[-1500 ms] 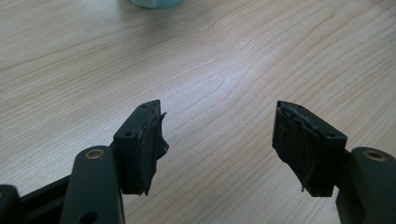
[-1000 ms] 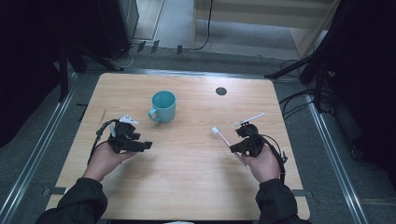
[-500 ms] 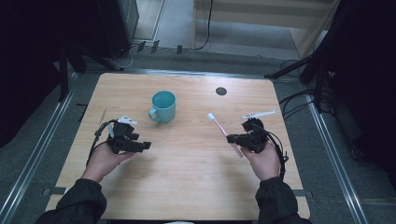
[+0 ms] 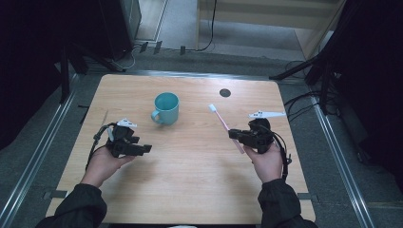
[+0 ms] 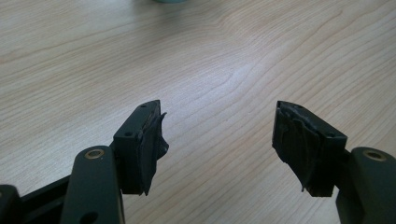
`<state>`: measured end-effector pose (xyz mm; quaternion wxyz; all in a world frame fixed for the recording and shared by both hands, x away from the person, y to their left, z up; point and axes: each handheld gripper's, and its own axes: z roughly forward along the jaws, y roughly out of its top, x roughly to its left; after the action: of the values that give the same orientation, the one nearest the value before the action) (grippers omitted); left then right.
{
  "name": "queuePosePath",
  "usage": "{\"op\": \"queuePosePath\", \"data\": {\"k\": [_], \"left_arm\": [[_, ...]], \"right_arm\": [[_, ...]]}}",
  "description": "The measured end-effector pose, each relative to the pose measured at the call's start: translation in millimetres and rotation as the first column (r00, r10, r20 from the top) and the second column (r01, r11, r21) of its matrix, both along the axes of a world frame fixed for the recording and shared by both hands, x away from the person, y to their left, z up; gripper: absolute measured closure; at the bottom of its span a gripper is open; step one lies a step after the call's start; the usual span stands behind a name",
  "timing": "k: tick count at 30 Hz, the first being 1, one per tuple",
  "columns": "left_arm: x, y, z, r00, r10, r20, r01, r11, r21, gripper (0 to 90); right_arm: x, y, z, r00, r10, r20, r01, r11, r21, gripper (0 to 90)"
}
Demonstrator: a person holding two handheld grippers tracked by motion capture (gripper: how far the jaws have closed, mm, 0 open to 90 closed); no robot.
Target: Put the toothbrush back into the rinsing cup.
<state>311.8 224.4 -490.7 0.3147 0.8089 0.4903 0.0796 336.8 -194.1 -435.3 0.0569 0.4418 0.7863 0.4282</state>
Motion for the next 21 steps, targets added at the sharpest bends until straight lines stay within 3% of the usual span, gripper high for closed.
{"op": "queuePosePath", "data": {"k": [1,3,5,10,15,20,21], "left_arm": [[-0.3,0.4,0.0,1.0,0.0,0.0,0.0,1.0,0.0,33.4],[-0.5,0.9,-0.1,1.0,-0.001,0.0,0.001,1.0,0.001,33.5],[-1.1,1.4,-0.9,1.0,0.004,-0.002,-0.004,1.0,0.002,33.5],[-2.2,1.8,-0.7,1.0,0.008,0.001,-0.008,1.0,0.001,33.5],[-5.8,4.8,1.0,0.9999,0.015,0.008,-0.014,0.9999,-0.007,33.4],[-6.9,6.7,1.9,0.9997,0.019,0.014,-0.019,0.9997,-0.016,33.5],[-7.2,7.2,2.0,0.9997,0.021,0.015,-0.021,0.9996,-0.02,33.4]], "right_arm": [[-1.9,2.1,4.0,0.9991,0.009,0.041,-0.01,1.0,0.013,84.9],[-2.5,2.6,5.0,0.9985,0.009,0.053,-0.01,1.0,0.014,84.9],[-3.8,6.0,10.7,0.9951,0.003,0.098,-0.007,0.999,0.039,84.9],[-2.8,13.0,14.4,0.9898,0.01,0.142,-0.019,0.998,0.063,84.9],[-4.7,23.3,19.5,0.9758,0.021,0.218,-0.035,0.998,0.059,84.8],[-4.1,30.9,23.5,0.9697,0.02,0.244,-0.038,0.997,0.071,84.8],[-4.0,34.1,25.9,0.9648,0.016,0.263,-0.038,0.996,0.079,84.8]]}}
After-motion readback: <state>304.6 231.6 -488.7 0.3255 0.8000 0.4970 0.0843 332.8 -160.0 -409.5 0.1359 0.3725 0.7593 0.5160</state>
